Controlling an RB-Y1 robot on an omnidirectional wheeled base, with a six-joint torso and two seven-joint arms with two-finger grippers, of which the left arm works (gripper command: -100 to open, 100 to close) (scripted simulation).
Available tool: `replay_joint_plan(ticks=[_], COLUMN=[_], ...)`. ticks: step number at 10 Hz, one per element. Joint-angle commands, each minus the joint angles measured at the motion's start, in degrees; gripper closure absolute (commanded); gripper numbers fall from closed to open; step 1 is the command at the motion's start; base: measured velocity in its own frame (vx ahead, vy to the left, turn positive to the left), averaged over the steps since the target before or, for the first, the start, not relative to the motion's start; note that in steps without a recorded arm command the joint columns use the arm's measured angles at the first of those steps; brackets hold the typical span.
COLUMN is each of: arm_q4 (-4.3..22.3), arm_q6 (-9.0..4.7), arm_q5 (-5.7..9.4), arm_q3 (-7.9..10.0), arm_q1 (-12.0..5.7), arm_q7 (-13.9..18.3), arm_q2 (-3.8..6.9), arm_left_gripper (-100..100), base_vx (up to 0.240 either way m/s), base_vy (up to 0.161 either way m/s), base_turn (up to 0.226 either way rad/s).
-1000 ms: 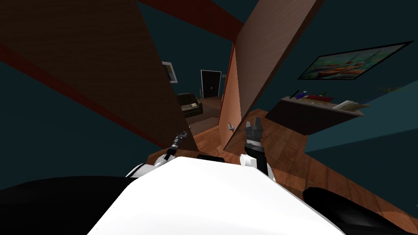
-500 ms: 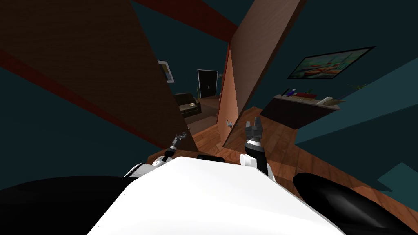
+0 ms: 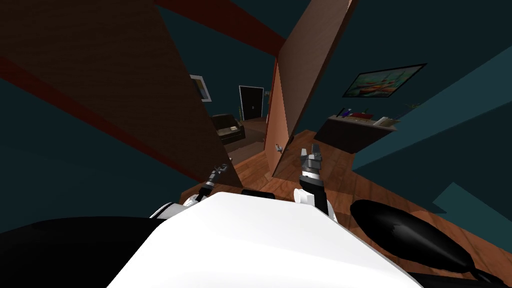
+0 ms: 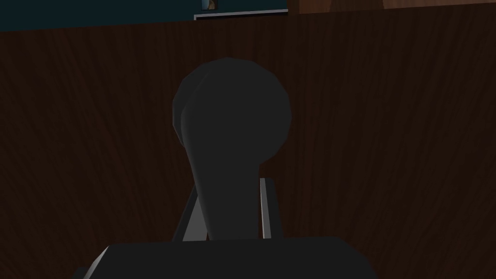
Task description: Pull the door open
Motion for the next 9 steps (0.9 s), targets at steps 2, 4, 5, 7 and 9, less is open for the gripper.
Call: replay_joint_plan(ticks=[2,4,5,7,9], arm_q4=[-1.9,-1.6,-4.7,-3.0,-1.4], arm_q6=[0.05,-2.31,-1.25,-2.31,-3.32], arm_q5=[-0.06,-0.33,-0.33,-0.33,-0.44], arm_q3=[-0.13,-0.61,-0.61,-0.61,-0.82], arm_q1=[1.29,2.80,2.80,2.80,3.45], arm_q7=[0.2,0.9,0.9,0.9,1.3], arm_q2=[0.17,0.84,0.84,0.84,1.13], arm_left_gripper=[100,100,100,100,100], base_vx=[-0.057,-0.071,-0.151,-0.055,-0.027], base_vy=[0.024,0.019,0.065,0.027,0.004], base_turn=[-0.027,-0.105,-0.119,-0.012,-0.037])
